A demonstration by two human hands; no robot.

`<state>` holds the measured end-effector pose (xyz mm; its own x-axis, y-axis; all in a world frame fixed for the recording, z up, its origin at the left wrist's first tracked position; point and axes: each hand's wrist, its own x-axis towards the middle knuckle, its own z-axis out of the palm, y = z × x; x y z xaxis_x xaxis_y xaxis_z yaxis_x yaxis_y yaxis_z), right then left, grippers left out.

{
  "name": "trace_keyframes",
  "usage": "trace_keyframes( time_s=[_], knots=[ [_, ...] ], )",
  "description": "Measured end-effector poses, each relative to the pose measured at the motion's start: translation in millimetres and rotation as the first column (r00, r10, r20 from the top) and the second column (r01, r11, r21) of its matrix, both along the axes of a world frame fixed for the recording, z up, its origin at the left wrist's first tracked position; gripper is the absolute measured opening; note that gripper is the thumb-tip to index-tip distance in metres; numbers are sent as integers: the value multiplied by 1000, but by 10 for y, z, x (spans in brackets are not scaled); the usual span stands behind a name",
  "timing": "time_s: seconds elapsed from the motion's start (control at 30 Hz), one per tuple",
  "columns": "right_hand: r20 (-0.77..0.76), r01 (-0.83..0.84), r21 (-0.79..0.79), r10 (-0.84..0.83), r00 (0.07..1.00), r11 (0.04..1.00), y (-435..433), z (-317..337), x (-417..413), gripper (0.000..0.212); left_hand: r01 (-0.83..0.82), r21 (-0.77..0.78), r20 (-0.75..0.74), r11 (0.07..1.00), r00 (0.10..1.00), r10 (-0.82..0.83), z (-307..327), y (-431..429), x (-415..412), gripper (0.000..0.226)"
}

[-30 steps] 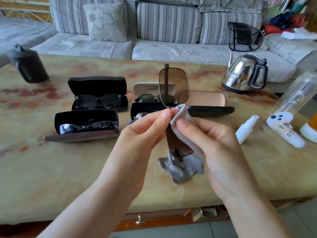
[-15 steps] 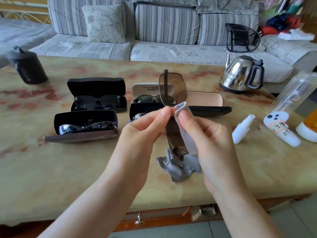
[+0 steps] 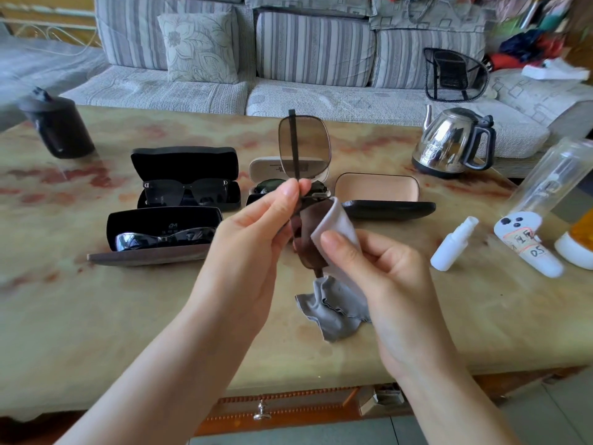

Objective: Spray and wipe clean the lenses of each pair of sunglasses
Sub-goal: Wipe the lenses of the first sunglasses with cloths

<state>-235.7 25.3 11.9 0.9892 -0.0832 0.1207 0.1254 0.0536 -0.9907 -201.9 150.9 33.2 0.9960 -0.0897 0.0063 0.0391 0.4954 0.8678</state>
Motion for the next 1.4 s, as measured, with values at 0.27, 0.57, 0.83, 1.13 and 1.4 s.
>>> trace_keyframes(
  time_s=[0.27,0.57,0.83,1.13,1.4],
  knots=[
    [-33,77,-64,-79,996,995,-97,53,40,45,-5,160,10,987,1000,4,-106,-100,-82,26],
    [-104,24,83,-15,994,996,-168,128,54,30,17,315,152,949,986,-69,-88,-75,-70,27],
    [-101,-54,-16,52,994,998,-164,104,48,28,-44,263,134,964,991,8,-92,-42,-17,29],
    [-138,-136,-76,124,983,988,-172,122,0,27,-9,180,7,984,1000,8,-33,80,50,24],
    [-148,29,62,-20,989,998,-180,157,75,42,114,216,-1,970,993,-117,-119,-29,-42,35]
  ],
)
